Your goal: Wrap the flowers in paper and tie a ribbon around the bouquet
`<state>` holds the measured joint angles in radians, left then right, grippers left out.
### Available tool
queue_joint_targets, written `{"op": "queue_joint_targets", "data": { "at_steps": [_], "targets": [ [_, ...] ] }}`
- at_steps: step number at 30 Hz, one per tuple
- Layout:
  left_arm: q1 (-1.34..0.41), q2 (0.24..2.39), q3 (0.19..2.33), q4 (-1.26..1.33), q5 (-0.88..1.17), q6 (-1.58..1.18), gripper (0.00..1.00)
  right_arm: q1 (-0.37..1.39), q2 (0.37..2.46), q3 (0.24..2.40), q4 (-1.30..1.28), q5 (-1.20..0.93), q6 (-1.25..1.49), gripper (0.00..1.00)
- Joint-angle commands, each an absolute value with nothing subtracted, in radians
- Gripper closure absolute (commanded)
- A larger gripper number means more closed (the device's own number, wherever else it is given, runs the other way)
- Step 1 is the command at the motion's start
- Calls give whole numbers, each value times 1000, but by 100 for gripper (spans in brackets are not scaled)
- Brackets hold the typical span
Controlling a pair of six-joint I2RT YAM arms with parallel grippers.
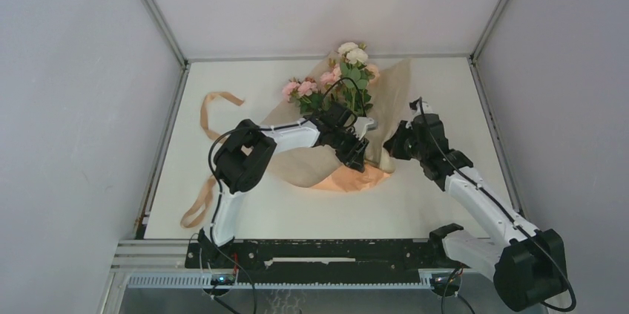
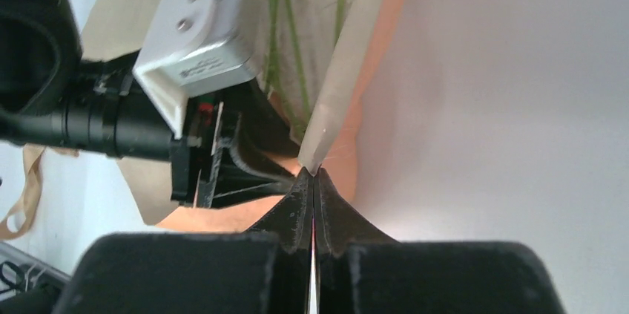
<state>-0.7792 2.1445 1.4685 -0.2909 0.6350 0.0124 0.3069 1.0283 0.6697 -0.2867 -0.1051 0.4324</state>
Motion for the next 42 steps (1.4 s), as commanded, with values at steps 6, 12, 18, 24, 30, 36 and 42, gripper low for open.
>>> {"op": "queue_joint_targets", "data": {
  "at_steps": [6,12,18,24,30,36,42],
  "targets": [
    [-760,2181,1499,-316,627,-27,56,208,985,672,-469,-110,522,54],
    [-759,2184,1502,-318,630,-27,56,140,784,492,-530,-148,687,37],
    [-759,2186,1504,-319,633,-26,56,298,682,253,-283,-143,968,29],
    [-759,2188,1508,-322,635,-25,55,369,856,201,-56,-42,1000,30],
    [-760,2185,1507,-327,638,-24,56,409,1015,271,-65,124,935,38],
    [-755,2183,1515,-345,627,-33,55,430,1020,321,-111,244,857,77],
    [-740,2179,1538,-364,596,-31,55,624,1085,530,-266,464,614,100]
  ]
}}
